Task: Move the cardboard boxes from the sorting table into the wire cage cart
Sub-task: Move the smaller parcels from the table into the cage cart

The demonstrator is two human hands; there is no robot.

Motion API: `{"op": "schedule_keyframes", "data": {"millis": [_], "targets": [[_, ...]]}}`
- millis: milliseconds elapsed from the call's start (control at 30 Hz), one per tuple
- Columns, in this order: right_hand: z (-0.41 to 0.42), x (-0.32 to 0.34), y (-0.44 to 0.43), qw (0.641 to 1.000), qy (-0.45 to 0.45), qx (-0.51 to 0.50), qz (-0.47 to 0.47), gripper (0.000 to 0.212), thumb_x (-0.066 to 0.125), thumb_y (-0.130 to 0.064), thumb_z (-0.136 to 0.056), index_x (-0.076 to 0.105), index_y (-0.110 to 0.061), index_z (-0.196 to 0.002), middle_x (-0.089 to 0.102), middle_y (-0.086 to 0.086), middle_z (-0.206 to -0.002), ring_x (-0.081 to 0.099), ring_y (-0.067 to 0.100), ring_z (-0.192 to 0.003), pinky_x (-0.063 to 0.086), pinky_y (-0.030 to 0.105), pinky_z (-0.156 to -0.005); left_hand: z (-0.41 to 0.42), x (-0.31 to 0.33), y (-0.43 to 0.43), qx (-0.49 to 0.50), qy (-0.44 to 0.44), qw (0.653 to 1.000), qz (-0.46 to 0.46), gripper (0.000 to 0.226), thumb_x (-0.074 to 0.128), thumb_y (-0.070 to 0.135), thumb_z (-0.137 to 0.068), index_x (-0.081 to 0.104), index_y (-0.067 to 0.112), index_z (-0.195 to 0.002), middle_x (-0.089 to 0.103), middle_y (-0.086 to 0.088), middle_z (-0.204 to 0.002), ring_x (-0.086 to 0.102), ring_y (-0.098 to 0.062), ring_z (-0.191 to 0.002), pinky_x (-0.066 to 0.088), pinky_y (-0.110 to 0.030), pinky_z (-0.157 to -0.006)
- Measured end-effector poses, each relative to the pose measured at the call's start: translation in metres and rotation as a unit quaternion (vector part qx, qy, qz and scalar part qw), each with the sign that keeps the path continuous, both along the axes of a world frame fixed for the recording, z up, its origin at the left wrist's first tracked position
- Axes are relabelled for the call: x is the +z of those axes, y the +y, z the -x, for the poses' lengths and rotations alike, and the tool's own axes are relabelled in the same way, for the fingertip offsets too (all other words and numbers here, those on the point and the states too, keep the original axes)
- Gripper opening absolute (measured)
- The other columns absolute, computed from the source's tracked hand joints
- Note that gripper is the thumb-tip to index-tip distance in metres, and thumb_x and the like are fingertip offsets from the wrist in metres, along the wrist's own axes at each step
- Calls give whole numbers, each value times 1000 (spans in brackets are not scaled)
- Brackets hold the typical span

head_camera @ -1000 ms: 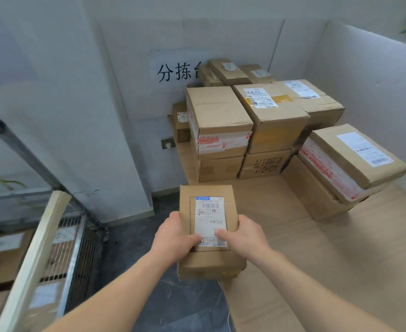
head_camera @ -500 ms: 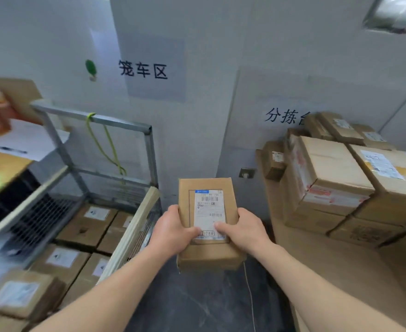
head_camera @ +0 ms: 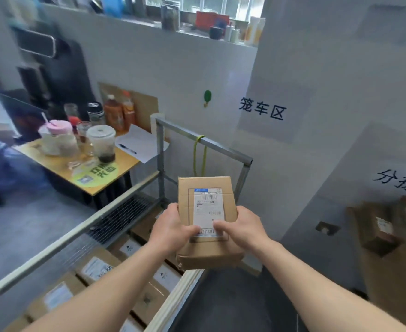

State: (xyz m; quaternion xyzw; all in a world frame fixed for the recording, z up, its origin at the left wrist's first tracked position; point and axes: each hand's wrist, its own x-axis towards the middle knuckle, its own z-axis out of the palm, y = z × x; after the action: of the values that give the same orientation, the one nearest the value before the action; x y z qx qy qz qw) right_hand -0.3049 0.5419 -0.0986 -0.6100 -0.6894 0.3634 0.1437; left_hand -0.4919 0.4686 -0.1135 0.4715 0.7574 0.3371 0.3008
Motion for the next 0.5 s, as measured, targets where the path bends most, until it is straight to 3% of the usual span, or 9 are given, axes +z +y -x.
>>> {"op": "schedule_keyframes", "data": {"millis": [133, 367, 500], "targets": [[55, -6, 19, 998, 2, 57, 0, 45, 73, -59, -56, 58, -35, -91, 66, -21, -97, 64, 8, -92, 55, 35, -83, 47, -7, -2, 60, -6, 998, 4, 65, 87, 35, -72, 47, 27, -122, 62, 9, -115, 58, -11, -101, 54, -31, -86], [136, -31, 65, 987, 9, 163, 16, 47, 79, -55, -65, 58, -34, -102, 65, -19, -99, 62, 3, -90, 48, 25, -69, 102, -27, 9, 177, -19, 983, 37, 68, 87, 35, -72, 46, 25, -126, 60, 9, -116, 58, -13, -103, 55, -33, -85], [170, -47, 93, 974, -2, 224, 30, 44, 77, -55, -63, 56, -34, -95, 64, -18, -94, 60, -1, -84, 44, 22, -63, 114, -40, 16, 240, -41, 969, 51, 62, 86, 33, -72, 44, 31, -118, 61, 9, -118, 56, -8, -97, 46, -17, -65]]}}
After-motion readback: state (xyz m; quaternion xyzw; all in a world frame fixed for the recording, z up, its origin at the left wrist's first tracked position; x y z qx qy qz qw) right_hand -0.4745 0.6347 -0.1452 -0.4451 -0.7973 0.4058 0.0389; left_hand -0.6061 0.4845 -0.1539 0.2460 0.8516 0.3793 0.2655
